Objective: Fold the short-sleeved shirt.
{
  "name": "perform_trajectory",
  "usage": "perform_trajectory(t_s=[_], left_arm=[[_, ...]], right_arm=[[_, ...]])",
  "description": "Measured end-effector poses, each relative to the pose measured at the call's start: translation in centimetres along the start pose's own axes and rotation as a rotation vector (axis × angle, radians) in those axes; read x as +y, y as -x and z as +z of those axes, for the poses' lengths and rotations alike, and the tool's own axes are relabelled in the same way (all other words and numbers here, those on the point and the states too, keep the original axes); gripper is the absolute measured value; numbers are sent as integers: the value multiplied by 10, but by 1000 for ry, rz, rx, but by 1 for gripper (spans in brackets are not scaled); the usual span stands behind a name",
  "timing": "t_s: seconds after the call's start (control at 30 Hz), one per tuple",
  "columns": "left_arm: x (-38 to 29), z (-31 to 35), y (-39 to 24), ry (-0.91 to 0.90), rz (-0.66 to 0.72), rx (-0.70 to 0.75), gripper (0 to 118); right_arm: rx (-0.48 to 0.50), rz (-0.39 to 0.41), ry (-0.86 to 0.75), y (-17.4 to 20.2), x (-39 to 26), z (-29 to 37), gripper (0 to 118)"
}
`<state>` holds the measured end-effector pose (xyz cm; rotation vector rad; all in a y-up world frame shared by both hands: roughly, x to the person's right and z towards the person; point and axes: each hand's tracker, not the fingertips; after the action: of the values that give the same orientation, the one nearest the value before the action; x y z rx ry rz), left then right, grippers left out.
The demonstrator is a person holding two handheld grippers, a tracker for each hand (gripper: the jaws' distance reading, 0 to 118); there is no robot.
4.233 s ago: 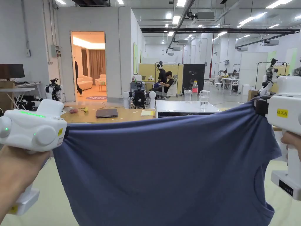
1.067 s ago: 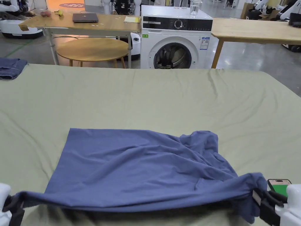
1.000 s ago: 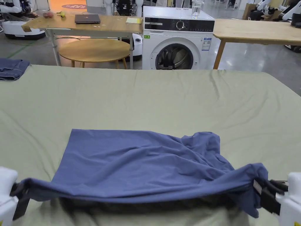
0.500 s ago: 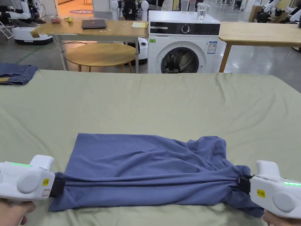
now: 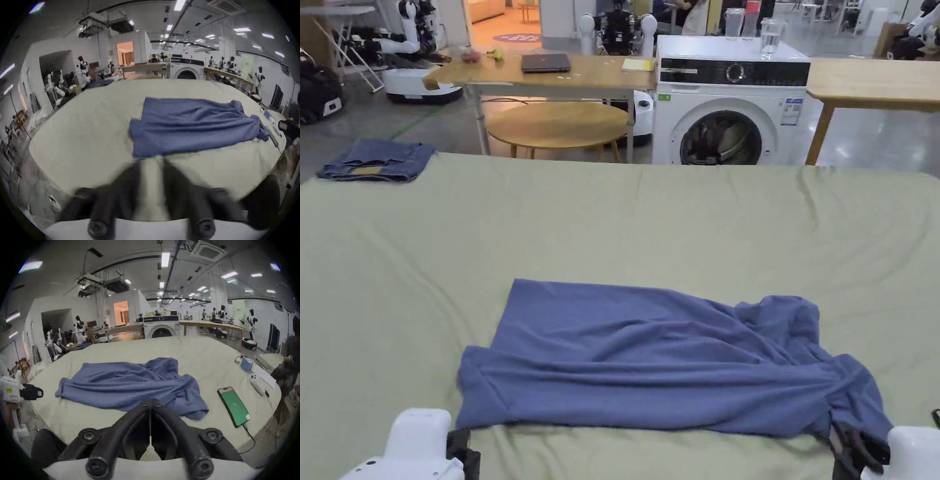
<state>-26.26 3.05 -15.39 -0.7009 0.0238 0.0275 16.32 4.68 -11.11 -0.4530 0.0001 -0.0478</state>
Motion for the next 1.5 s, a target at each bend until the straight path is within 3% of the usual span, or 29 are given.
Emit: perform_trajectory(t_s=[0.03, 0.07, 0.33, 0.37, 0.4, 0.43, 0.47, 0.63, 0.77, 0.83, 0.9, 0.93, 0.97, 1.0, 1.03, 1.07, 1.1, 1.13, 1.3, 1.33, 1.37, 1.4, 1.5], left_arm=[[-6, -1, 4, -12, -3, 18, 0], [-8, -4, 8, 8, -11, 11, 0], [0, -43, 48, 20, 32, 31, 0], [0, -47, 44, 13, 34, 34, 21], [3, -55, 46, 9, 32, 33, 57], [7, -66, 48, 14, 24, 35, 106], [11, -78, 50, 27, 12, 37, 118], [32, -108, 35, 48, 4, 46, 118], [41, -137, 25, 155, 21, 65, 109], [37, -154, 20, 251, 8, 42, 83], [41, -133, 8, 186, -4, 57, 81], [44, -122, 4, 183, -28, 30, 67], [46, -115, 1, 154, -23, -9, 45], [46, -109, -3, 136, -21, -19, 18], [49, -101, -5, 133, -32, -14, 5], [51, -97, -10, 129, -52, 1, 5], [52, -94, -13, 126, -60, 0, 5], [53, -90, -15, 118, -57, -3, 5], [63, -75, -17, 92, -52, -3, 5], [64, -72, -18, 91, -50, -2, 5], [64, -71, -19, 93, -50, -3, 5], [63, -69, -21, 99, -52, -6, 5], [60, -61, -17, 105, -74, -7, 5]], right_arm=[[19, 23, 7, 3, -3, -1, 0], [49, 36, 32, 5, -4, -2, 0], [16, -1, 63, -8, -7, -12, 0], [12, -3, 68, -9, -8, -14, 0], [7, -7, 75, -10, -9, -16, 0], [3, -11, 78, -15, -9, -15, 0], [-1, -14, 80, -17, -9, -16, 0], [-21, -28, 94, -28, -9, -18, 0], [-57, -32, 103, -42, -7, -21, 0], [-83, -32, 117, -54, -6, -26, 0], [-119, -26, 127, -66, -5, -34, 0], [-138, -20, 138, -74, -5, -40, 0], [-152, -15, 154, -82, -4, -45, 5], [-157, -16, 179, -90, -4, -52, 27], [-163, -12, 199, -98, -3, -60, 73], [-174, -7, 208, -103, -4, -68, 102], [-175, -6, 197, -109, -7, -74, 116], [-180, -4, 183, -113, -8, -79, 118], [-65, -48, 243, -120, -13, -111, 113], [-26, -53, 265, -119, -15, -117, 86], [-6, -60, 287, -119, -17, -122, 36], [-14, -65, 319, -117, -18, -128, 9], [-23, -41, 289, -109, -15, -118, 8]])
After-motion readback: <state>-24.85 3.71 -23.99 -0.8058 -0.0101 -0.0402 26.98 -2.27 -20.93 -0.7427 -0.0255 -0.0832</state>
